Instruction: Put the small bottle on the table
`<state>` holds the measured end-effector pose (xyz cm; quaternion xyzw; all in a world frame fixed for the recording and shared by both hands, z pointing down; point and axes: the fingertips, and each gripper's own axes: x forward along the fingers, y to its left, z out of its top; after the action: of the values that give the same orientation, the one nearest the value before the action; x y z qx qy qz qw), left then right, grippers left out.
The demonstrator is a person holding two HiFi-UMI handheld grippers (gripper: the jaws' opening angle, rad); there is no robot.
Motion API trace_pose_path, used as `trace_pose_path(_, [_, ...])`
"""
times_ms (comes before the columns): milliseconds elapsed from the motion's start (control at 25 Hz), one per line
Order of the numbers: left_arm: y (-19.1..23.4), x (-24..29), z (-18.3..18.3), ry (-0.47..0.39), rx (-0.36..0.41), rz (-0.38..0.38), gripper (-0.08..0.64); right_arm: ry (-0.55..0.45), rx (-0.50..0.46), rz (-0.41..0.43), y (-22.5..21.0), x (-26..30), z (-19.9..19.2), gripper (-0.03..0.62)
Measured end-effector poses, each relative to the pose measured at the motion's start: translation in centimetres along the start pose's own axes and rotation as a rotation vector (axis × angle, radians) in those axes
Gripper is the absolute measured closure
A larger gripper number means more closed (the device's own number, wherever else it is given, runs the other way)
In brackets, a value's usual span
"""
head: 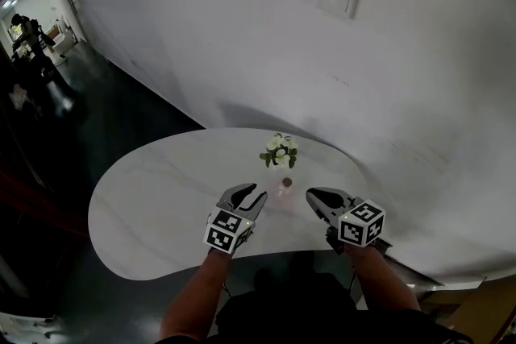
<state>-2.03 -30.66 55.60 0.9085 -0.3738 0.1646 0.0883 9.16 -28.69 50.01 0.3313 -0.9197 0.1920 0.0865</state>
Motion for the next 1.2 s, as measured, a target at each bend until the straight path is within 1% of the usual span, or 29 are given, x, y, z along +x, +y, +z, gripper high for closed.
trace_pose_path(200, [-0.5,-2.8,1.0,-0.019,0.014,-0.018,0.426,-0.057,-0.011,-0.049,0.2,-1.2,1.5,0.58])
trace_pose_path(400, [-0.5,-4.3,3.2,-0.074,0.014,0.0,0.426,-0.087,-0.016,-0.073,-0.3,-3.1,2.1,0.58])
trace_pose_path(480, [-0.8,-4.3,3.8,-0.073,0.047,-0.011,0.426,-0.093,-0.017,-0.072,-0.8,-3.7,2.4,0.58])
trace_pose_path(560, [-1.6,-4.2,4.8,-0.075,0.078,-0.042,0.426,-0.094,-0.016,-0.063,-1.4,-4.2,2.6,0.58])
trace_pose_path(680, [-3.0,-4.5,7.4,-0.104,0.084,-0.074,0.426,-0.098,-0.021,-0.043,-2.1,-4.9,3.3,0.58])
trace_pose_path(800, [-3.5,-4.8,8.3,-0.104,0.097,-0.07,0.43,-0.102,-0.022,-0.018,-2.5,-5.3,3.8,0.58])
trace_pose_path(840, [-3.4,-5.0,8.5,-0.113,0.09,-0.06,0.445,-0.103,-0.024,-0.008,-2.5,-5.3,3.9,0.58])
trace_pose_path(920, [-2.9,-5.7,9.2,-0.154,0.042,-0.027,0.476,-0.104,-0.028,0.014,-2.3,-5.2,4.2,0.58])
trace_pose_path(1080, [-2.0,-6.9,10.7,-0.228,-0.047,0.042,0.496,-0.115,-0.031,0.048,-1.7,-5.0,4.8,0.58])
trace_pose_path(1200, [-1.2,-7.5,11.4,-0.27,-0.113,0.088,0.508,-0.117,-0.062,0.055,-1.2,-5.1,5.1,0.58])
